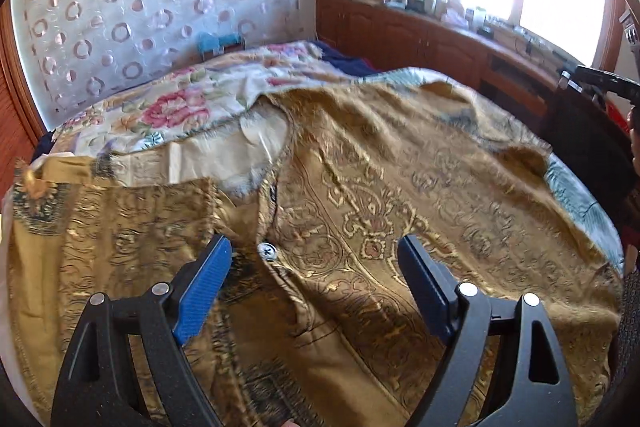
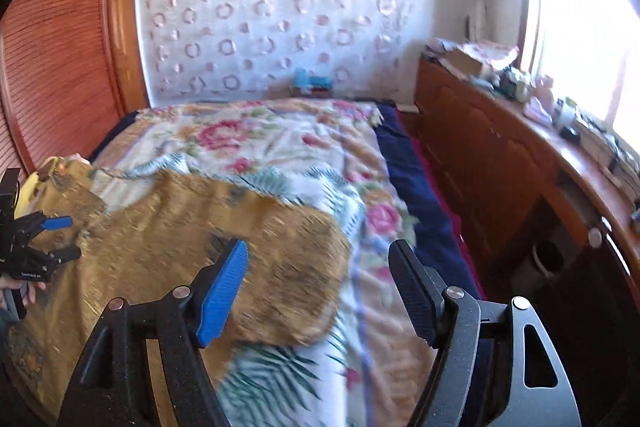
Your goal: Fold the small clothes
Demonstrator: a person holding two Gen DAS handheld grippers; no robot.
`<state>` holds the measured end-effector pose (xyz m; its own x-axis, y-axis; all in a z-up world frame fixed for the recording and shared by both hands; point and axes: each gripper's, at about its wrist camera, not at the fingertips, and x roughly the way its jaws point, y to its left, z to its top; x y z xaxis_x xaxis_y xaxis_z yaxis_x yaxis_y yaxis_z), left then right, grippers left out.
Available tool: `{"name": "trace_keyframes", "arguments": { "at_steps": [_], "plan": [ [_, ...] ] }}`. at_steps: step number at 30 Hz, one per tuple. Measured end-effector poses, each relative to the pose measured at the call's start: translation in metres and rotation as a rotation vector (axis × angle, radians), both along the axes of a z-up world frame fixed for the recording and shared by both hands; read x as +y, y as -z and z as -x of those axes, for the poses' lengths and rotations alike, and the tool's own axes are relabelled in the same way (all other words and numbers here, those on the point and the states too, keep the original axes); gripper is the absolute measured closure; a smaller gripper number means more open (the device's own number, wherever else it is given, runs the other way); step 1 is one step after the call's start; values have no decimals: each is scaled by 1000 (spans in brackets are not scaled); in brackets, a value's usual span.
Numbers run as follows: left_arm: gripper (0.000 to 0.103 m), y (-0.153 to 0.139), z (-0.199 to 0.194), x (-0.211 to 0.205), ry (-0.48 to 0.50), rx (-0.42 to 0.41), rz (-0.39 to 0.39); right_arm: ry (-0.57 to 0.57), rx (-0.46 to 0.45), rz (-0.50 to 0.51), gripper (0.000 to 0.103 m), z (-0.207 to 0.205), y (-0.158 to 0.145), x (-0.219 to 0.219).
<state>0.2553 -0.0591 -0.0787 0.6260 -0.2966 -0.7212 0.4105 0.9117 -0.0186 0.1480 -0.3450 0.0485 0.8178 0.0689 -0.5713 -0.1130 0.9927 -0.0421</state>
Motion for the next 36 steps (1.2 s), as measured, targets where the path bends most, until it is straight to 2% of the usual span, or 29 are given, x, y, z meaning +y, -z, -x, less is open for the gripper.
{"name": "trace_keyframes", "arguments": {
  "at_steps": [6, 11, 19, 22, 23, 27, 29, 31, 32, 33, 36],
  "plan": [
    [17, 14, -9, -7, 0, 77, -41, 10, 124, -80, 28, -5, 40, -12],
    [0, 19, -11, -14, 24, 111, -65, -11, 189, -131, 28, -10, 64, -13],
    [0, 18, -10, -16, 25, 111, -66, -49, 286, -166, 28, -24, 91, -18],
    [0, 18, -9, -16, 22, 111, -66, -60, 310, -193, 30, -36, 92, -24],
    [0, 18, -10, -16, 21, 111, -66, -66, 317, -196, 33, -58, 89, -21],
    [0, 17, -10, -16, 20, 111, -65, -85, 321, -216, 50, -73, 77, -22],
    [0, 17, -9, -16, 20, 111, -65, -60, 298, -174, 61, -71, 76, -18],
    [0, 17, -10, -15, 20, 111, -65, -23, 269, -118, 79, -67, 73, -16],
    [0, 17, -10, -15, 20, 111, -64, -13, 257, -94, 85, -65, 74, -12],
    [0, 18, -10, -15, 20, 111, -65, -2, 239, -62, 90, -62, 72, -11],
    [0, 18, -10, -15, 20, 111, -65, 18, 183, 4, 96, -55, 65, -2]
  ]
}}
